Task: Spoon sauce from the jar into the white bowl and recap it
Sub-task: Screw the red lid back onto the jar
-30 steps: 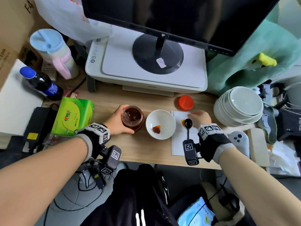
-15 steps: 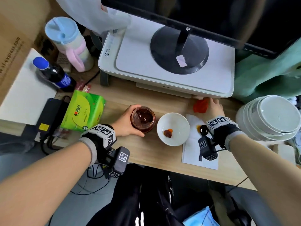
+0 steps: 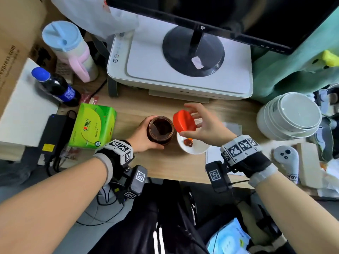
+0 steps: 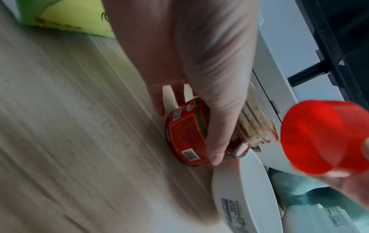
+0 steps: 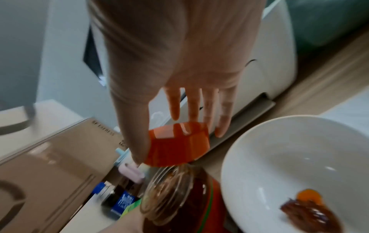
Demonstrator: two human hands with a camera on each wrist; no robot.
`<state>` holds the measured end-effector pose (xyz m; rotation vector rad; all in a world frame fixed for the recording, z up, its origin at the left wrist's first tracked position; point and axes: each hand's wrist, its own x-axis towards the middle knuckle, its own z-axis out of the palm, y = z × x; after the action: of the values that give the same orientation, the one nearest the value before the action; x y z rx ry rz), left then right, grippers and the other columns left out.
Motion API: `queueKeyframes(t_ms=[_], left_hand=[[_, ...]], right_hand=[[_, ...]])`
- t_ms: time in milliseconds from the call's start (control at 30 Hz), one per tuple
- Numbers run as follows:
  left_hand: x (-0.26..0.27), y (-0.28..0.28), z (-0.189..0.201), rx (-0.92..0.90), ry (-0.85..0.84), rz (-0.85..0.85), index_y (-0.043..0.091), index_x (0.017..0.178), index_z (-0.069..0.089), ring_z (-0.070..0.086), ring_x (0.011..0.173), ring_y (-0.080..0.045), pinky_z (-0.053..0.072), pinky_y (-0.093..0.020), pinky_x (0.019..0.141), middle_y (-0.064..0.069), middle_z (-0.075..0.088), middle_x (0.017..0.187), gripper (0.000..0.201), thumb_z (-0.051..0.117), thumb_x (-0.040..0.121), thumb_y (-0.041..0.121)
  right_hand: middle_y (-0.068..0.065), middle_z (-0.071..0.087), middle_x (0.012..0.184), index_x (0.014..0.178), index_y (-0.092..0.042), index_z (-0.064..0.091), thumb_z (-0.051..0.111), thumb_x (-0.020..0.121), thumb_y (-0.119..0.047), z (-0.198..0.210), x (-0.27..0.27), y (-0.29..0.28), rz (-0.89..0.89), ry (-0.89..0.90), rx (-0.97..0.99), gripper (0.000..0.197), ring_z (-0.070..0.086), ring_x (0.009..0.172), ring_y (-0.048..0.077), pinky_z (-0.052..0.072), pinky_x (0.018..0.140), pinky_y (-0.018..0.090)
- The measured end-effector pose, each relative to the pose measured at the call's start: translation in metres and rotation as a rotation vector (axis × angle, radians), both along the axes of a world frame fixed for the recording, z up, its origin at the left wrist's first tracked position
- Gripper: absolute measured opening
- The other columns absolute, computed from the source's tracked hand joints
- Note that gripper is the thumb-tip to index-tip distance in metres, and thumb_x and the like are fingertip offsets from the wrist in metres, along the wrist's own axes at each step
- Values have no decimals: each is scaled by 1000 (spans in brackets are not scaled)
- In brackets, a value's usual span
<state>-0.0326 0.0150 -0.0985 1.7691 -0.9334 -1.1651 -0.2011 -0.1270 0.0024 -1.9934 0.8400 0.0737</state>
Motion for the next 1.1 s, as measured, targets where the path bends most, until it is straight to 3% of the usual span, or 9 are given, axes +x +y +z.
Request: queueKeyframes(t_ms=[100, 233, 466, 633, 766, 866, 900, 1033, 1099], left_hand=[[2, 2, -1, -4, 23, -22, 17, 130, 32, 41, 128, -22, 31, -39, 111, -5, 43, 132, 107, 85, 37, 25], [6, 4, -1, 1, 33, -48, 15, 132, 30, 39, 128, -23, 30, -44, 112, -4, 42, 133, 105, 86, 44, 11], [7, 3, 4, -3, 11, -54, 8, 130, 31, 41, 116, -18, 34, -25, 95, -11, 44, 127, 97, 85, 50, 3], [5, 2, 10, -1, 57, -62, 12, 126, 33, 45, 115, -20, 39, -34, 97, -7, 46, 124, 106, 78, 33, 37], [4, 3, 9, -16, 84, -27, 19, 120, 34, 45, 113, -17, 39, -15, 87, -4, 46, 121, 100, 75, 31, 39], [4, 4, 6, -9, 79, -17, 18, 119, 35, 45, 111, -16, 37, 1, 76, -4, 46, 119, 95, 81, 36, 25], [4, 3, 5, -10, 80, -16, 18, 119, 35, 45, 112, -17, 37, 0, 79, -4, 46, 120, 93, 81, 38, 22], [3, 2, 5, -4, 46, -28, 11, 126, 34, 47, 113, -22, 41, -32, 94, -10, 48, 124, 108, 76, 30, 39], [2, 2, 6, -18, 43, -30, 10, 128, 32, 46, 112, -20, 41, -26, 90, -7, 46, 124, 110, 74, 31, 41]], right_hand=[[0, 50, 127, 136, -22, 39, 81, 64, -35, 0, 21, 14, 164, 65, -104, 85, 52, 114, 17, 49, 96, 38], [4, 49, 128, 136, -23, 40, 79, 65, -35, 1, 36, 26, 216, 132, -180, 82, 52, 115, 22, 47, 96, 35], [7, 49, 130, 138, -24, 41, 73, 70, -29, 7, 53, 38, 361, 173, -316, 76, 51, 118, 28, 48, 96, 42], [5, 49, 132, 137, -26, 44, 66, 74, -21, 6, 58, 41, 444, 200, -396, 67, 50, 116, 28, 48, 94, 44], [4, 48, 134, 136, -30, 43, 64, 74, -14, 4, 63, 44, 518, 224, -448, 68, 48, 117, 27, 51, 89, 46], [2, 47, 135, 137, -31, 41, 65, 74, -14, 4, 63, 44, 540, 252, -474, 70, 45, 121, 26, 52, 86, 45], [2, 47, 134, 137, -31, 41, 65, 74, -17, 4, 63, 44, 531, 261, -493, 69, 45, 121, 25, 53, 82, 42], [5, 49, 127, 134, -23, 42, 72, 70, -40, 3, 65, 51, 435, 345, -584, 73, 49, 114, 26, 45, 68, 35], [4, 48, 129, 136, -24, 38, 77, 62, -48, 3, 64, 49, 404, 364, -571, 87, 48, 115, 26, 46, 69, 35]])
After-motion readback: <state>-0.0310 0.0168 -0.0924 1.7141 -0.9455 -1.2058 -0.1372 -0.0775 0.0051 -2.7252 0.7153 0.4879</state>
